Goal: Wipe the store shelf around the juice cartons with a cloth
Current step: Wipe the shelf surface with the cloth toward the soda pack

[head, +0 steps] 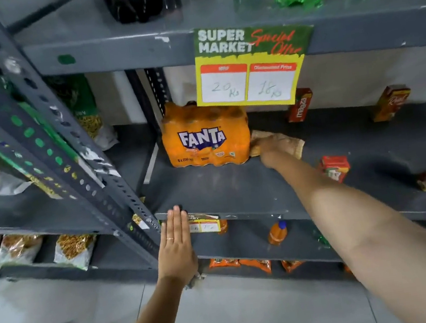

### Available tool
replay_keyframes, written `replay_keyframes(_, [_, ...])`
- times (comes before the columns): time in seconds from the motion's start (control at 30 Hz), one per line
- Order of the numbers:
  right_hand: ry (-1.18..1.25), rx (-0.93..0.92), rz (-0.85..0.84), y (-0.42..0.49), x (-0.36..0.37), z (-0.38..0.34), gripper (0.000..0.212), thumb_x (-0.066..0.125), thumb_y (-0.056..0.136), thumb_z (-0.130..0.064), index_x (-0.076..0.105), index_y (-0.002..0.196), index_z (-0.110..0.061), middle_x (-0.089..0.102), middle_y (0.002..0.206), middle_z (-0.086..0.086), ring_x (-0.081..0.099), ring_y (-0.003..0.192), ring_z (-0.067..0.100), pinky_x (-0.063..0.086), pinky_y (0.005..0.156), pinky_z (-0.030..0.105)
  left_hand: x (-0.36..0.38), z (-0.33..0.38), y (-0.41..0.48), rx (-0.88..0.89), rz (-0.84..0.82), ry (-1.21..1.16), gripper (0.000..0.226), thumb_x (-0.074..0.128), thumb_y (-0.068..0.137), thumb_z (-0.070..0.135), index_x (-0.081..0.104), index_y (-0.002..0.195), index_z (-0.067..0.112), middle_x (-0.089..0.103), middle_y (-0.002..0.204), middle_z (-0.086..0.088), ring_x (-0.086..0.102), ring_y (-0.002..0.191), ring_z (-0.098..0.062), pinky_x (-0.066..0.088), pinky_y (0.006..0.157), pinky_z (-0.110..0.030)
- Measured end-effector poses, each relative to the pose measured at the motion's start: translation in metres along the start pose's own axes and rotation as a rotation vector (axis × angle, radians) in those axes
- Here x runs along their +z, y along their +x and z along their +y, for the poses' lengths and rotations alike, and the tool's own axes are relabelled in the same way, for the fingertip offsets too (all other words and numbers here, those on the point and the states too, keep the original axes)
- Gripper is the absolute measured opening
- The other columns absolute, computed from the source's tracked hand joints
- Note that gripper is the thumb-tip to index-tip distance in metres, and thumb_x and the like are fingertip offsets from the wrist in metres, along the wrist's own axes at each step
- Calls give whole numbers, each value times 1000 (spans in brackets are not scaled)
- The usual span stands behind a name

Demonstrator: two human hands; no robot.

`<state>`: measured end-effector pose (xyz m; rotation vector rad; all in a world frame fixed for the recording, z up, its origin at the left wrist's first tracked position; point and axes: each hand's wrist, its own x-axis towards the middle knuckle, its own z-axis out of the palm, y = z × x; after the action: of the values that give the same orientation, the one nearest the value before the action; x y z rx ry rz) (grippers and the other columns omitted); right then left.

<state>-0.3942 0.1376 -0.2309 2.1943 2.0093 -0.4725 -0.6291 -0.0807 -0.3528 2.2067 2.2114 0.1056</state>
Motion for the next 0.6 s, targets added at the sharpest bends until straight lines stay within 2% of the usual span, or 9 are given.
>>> replay_keyframes(0.1, [-215,-53,-23,-28,14,5,53,49,94,-11,39,146,-17,38,149,18,44,132,36,45,99,45,0,2,0,-12,-36,-18,102,64,72,11,-1,149,-1,-4,159,-21,-7,147,-34,1,118,-45])
replay_keyframes(0.2, [-275,-134,19,-71,35,12,44,49,93,-7,51,136,-15,52,138,14,53,123,32,52,93,41,2,4,1,-17,-33,-40,104,66,72,14,-2,149,-2,-7,159,-21,-8,147,-34,5,119,-48])
replay_keyframes(0.27, [-261,-185,54,-106,48,18,44,45,91,-4,56,132,-17,58,131,13,57,116,32,54,88,40,3,5,1,8,-7,-74,104,64,75,28,-1,149,-2,-4,159,-22,-6,147,-35,11,118,-51])
replay_keyframes(0.37, [-163,-223,-38,-150,47,31,46,41,89,-4,62,126,-24,62,125,8,61,111,30,54,86,39,-2,13,2,70,70,-122,93,44,85,52,1,150,0,-1,160,-21,-1,147,-35,9,118,-51])
replay_keyframes(0.4, [-97,-221,-102,-155,37,35,41,43,88,-6,66,119,-22,66,118,8,63,106,30,54,83,38,-6,20,5,123,94,-116,89,38,88,54,2,151,1,0,160,-20,0,147,-34,6,118,-50])
replay_keyframes(0.47, [84,-195,-213,-149,4,43,21,52,87,-20,70,95,-13,69,89,7,67,90,30,50,68,33,-14,43,19,274,114,-88,79,31,94,52,6,152,5,5,161,-15,2,148,-29,4,119,-47])
replay_keyframes(0.5, [174,-175,-201,-138,-17,44,23,58,84,-31,68,84,-11,66,75,5,67,81,29,47,62,31,-19,56,29,344,112,-83,73,27,97,51,8,152,7,8,161,-13,2,148,-25,5,119,-45])
replay_keyframes(0.57, [295,-122,-18,-103,-53,42,41,63,78,-50,65,78,-9,62,68,4,65,75,29,44,61,30,-31,81,54,396,83,-97,66,19,100,49,16,151,8,15,160,-9,3,148,-21,5,120,-42])
replay_keyframes(0.6, [340,-92,98,-79,-64,38,41,63,80,-49,66,84,-8,65,75,7,65,78,30,45,64,30,-35,91,67,380,61,-106,66,16,100,49,18,150,7,16,160,-9,3,148,-20,4,121,-41])
